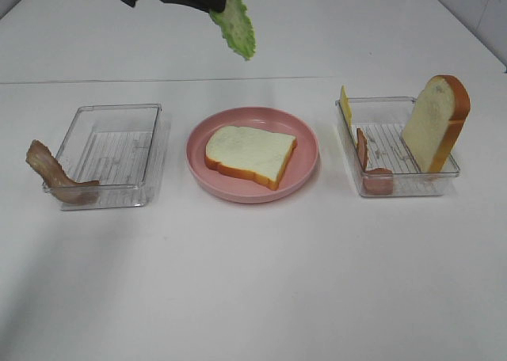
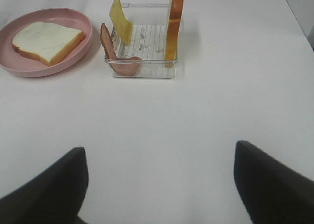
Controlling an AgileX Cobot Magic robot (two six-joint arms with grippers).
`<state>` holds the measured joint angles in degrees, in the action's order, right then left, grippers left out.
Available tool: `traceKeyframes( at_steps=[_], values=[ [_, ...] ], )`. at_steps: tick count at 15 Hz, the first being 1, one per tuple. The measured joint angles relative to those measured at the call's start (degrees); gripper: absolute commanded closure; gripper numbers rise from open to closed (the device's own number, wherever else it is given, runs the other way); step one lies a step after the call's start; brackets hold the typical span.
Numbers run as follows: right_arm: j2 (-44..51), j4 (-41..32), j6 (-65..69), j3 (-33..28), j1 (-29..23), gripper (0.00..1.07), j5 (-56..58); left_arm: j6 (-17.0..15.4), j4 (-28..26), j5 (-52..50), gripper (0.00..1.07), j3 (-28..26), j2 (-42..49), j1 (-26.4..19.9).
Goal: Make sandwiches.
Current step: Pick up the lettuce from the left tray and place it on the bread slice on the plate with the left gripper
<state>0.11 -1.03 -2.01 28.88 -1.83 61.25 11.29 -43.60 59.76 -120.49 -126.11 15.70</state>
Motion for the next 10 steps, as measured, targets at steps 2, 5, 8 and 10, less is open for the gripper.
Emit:
traceKeyframes(
  at_steps=[2, 5, 8, 10],
  values=[
    [0.0, 0.0, 0.0, 0.0, 0.0, 0.3, 0.0, 0.3, -1.9, -0.1, 1.07, 0.0, -2.1, 1.7],
    [0.0, 0.0, 0.0, 0.0, 0.0, 0.3, 0.0, 1.9, -5.9, 0.2, 1.07, 0.0, -6.7, 4.6],
    [0.0, 0.0, 0.0, 0.0, 0.0, 0.3, 0.0, 2.5, -7.8, 3.7, 1.07, 0.0, -10.4, 6.0],
    [0.0, 0.0, 0.0, 0.0, 0.0, 0.3, 0.0, 2.9, -7.9, 6.9, 1.07, 0.0, -12.7, 6.0]
  ],
)
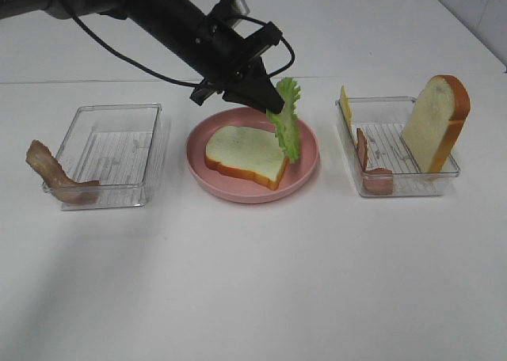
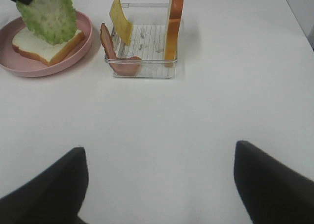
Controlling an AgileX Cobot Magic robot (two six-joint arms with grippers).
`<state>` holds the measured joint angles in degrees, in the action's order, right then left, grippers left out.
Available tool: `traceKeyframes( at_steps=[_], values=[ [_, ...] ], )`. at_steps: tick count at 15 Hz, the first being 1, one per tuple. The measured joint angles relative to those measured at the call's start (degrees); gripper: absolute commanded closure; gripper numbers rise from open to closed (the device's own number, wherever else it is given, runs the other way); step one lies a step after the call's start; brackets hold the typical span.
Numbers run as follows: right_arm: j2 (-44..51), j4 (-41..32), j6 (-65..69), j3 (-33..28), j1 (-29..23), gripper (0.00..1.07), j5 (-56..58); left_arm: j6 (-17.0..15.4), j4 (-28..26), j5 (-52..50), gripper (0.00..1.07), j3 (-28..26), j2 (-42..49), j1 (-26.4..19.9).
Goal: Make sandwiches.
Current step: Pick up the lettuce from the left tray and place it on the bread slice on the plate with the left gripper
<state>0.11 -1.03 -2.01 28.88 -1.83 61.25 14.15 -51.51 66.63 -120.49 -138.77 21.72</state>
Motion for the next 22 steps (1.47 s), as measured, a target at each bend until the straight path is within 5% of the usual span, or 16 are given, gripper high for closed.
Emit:
traceKeyframes(
  at_steps=[9, 15, 19, 20, 22],
  values=[
    [0.0, 0.0, 0.0, 0.0, 0.0, 0.3, 0.0, 1.4, 17.8, -2.5, 1.07, 0.0, -1.5, -0.1],
    [0.0, 0.0, 0.0, 0.0, 0.0, 0.3, 0.0, -4.2, 25.3, -5.7, 1.05, 0.0, -1.5, -0.1],
    [0.0, 0.0, 0.0, 0.0, 0.0, 0.3, 0.0, -4.3, 25.3, -6.0, 0.58, -0.1, -1.5, -0.1],
    [0.0, 0.0, 0.0, 0.0, 0.0, 0.3, 0.0, -4.4, 25.3, -5.9, 0.38, -0.5, -1.5, -0.1],
    [0.0, 0.0, 0.0, 0.0, 0.0, 0.3, 0.0, -4.5, 25.7, -5.6, 0.33, -2.4, -1.5, -0.1]
  ],
)
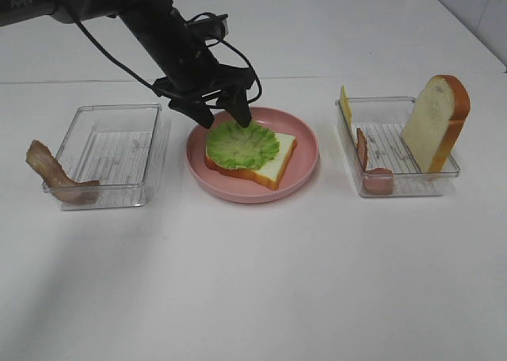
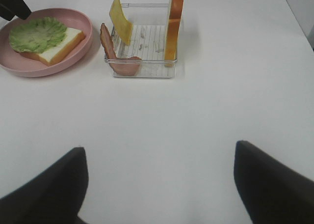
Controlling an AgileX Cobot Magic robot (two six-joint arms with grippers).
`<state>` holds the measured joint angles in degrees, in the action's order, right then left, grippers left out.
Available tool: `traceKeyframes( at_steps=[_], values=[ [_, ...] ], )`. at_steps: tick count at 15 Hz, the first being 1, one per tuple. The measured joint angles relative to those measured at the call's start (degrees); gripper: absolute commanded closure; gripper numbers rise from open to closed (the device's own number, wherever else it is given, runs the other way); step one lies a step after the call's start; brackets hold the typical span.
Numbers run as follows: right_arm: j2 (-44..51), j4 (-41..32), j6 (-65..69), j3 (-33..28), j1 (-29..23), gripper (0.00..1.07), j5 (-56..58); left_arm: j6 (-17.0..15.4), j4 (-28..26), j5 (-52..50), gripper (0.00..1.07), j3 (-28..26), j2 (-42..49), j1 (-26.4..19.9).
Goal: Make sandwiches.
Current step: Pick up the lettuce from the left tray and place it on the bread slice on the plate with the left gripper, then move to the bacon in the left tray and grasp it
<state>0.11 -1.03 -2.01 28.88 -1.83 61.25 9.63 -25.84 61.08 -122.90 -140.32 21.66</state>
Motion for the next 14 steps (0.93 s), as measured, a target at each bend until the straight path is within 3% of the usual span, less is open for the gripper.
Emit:
traceKeyframes(
  at_steps=[3, 5, 8, 11, 14],
  values=[
    [0.0, 0.0, 0.0, 0.0, 0.0, 0.3, 0.0, -5.2, 5.6, 4.0, 0.33, -6.4, 0.0, 0.0],
    [0.0, 0.0, 0.0, 0.0, 0.0, 0.3, 0.0, -12.4, 15.8, 8.0, 0.39, -11.6, 0.7, 0.0],
    [0.0, 0.0, 0.0, 0.0, 0.0, 0.3, 0.0, -14.8, 18.3, 8.3, 0.39, -11.9, 3.0, -0.9],
    [0.0, 0.0, 0.0, 0.0, 0.0, 0.3, 0.0, -15.2, 18.4, 8.3, 0.39, -8.8, 8.7, -3.7],
    [0.0, 0.0, 0.0, 0.0, 0.0, 0.3, 0.0, -15.2, 20.4, 8.3, 0.39, 1.3, 17.1, -6.9]
  ],
)
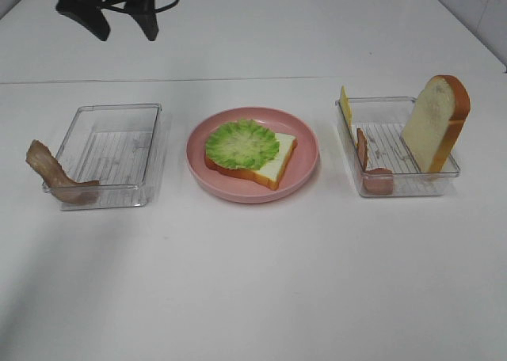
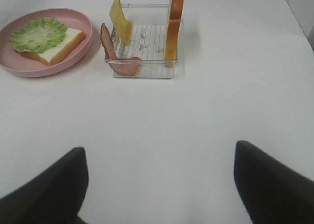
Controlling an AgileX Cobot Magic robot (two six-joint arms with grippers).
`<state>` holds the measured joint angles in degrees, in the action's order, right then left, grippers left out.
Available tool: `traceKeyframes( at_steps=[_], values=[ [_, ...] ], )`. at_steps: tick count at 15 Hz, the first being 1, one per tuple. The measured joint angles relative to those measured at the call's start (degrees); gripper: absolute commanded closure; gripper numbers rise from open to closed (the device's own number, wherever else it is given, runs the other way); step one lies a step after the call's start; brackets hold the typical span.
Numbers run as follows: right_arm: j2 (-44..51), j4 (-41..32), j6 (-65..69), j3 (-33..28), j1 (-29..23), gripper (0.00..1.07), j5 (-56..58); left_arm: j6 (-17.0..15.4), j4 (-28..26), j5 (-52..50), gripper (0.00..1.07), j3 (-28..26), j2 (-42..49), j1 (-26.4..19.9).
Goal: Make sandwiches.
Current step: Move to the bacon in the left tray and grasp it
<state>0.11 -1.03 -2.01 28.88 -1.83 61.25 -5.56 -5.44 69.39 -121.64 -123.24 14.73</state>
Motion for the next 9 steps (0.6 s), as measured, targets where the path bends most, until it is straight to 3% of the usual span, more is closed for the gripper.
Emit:
traceKeyframes(
  at_steps=[4, 5, 9],
  values=[
    [0.0, 0.0, 0.0, 0.0, 0.0, 0.3, 0.0, 0.0, 1.9, 0.1, 0.4, 13.2, 9.1, -4.5],
    [0.0, 0.0, 0.0, 0.0, 0.0, 0.3, 0.0, 0.0, 2.5, 0.2, 0.4, 19.5, 12.7, -7.8],
    [0.0, 0.0, 0.0, 0.0, 0.0, 0.3, 0.0, 0.0, 4.2, 0.4, 0.4, 28.5, 15.5, -9.7]
  ],
)
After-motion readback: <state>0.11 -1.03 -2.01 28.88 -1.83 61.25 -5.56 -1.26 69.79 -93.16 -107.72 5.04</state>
